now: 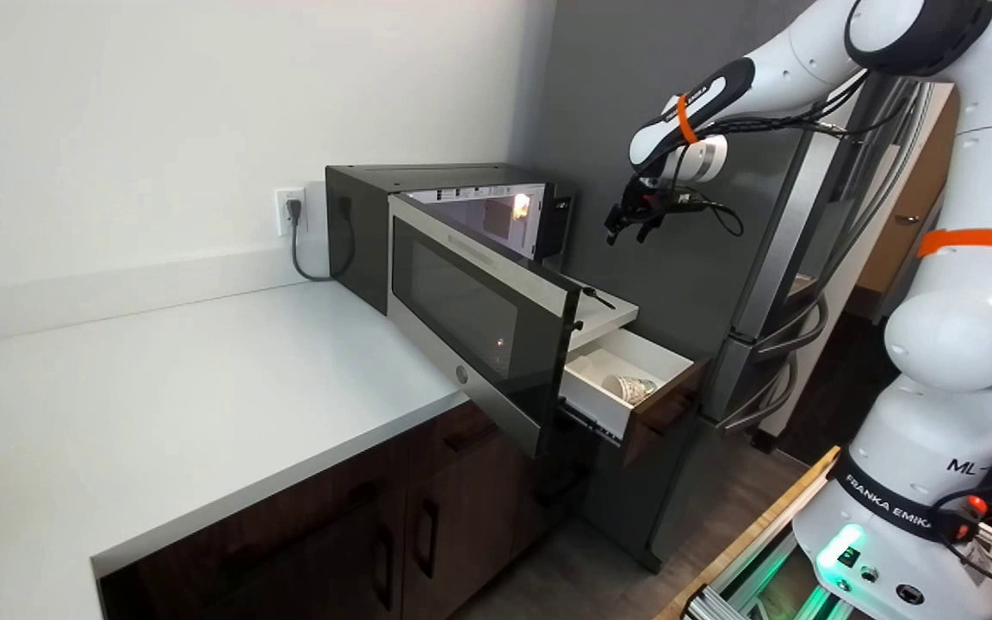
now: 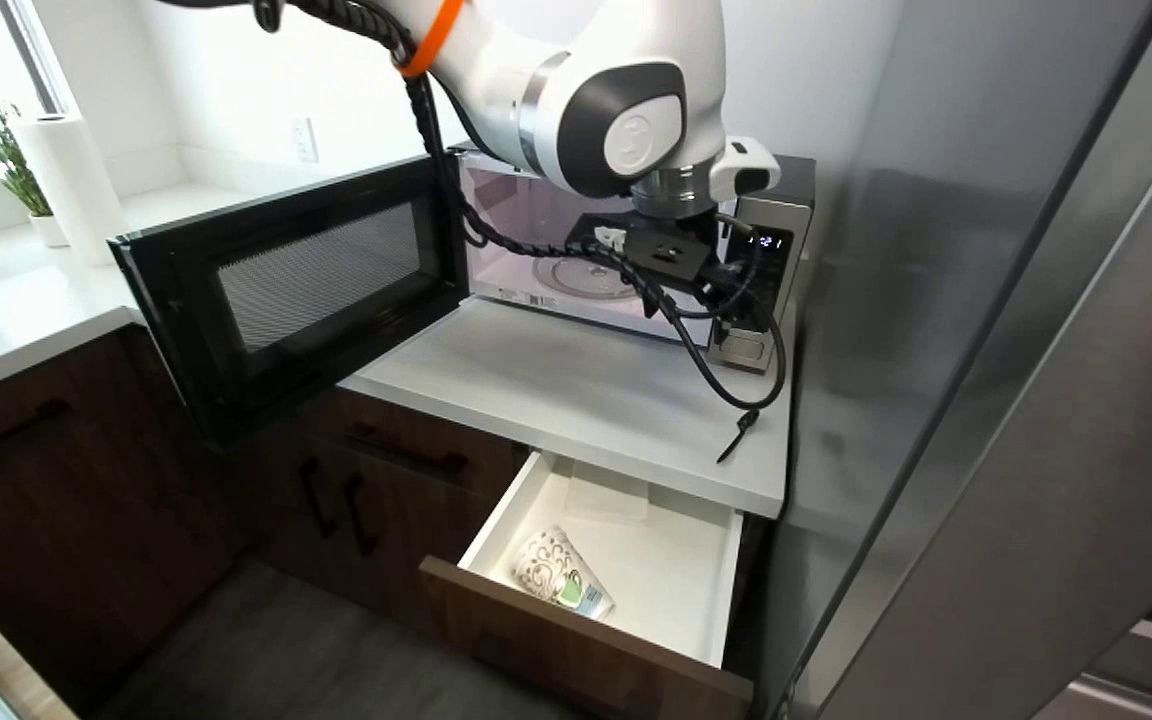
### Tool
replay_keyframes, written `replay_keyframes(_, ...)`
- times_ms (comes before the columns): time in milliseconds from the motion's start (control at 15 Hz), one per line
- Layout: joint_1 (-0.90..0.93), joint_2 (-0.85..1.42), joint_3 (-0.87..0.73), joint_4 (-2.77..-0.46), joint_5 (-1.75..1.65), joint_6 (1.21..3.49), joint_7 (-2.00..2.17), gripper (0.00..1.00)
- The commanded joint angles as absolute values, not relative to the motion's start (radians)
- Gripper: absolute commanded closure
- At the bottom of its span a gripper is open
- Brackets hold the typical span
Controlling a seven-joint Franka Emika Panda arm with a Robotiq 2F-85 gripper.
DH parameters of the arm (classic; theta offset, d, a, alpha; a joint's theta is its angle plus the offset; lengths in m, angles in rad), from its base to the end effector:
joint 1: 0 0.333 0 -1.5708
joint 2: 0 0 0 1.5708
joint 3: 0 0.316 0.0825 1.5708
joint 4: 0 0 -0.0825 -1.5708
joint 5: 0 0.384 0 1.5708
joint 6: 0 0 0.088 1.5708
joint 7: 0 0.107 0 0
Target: Pick up the spoon and put it in the drawer
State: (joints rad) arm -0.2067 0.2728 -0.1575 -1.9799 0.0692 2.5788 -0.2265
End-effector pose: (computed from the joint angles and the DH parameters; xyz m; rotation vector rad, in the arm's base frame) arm 0.5921 -0.2216 0.3660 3.0007 -0.2668 0.4825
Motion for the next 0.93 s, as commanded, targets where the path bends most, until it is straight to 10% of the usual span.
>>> replay_keyframes(0, -0.229, 0.295, -0.147, -1.960, 0.074, 2.577, -0.220, 0.00)
replay_keyframes(867, -0.315, 0.556, -0.104, -1.796, 0.175, 2.732, -0.211, 0.00)
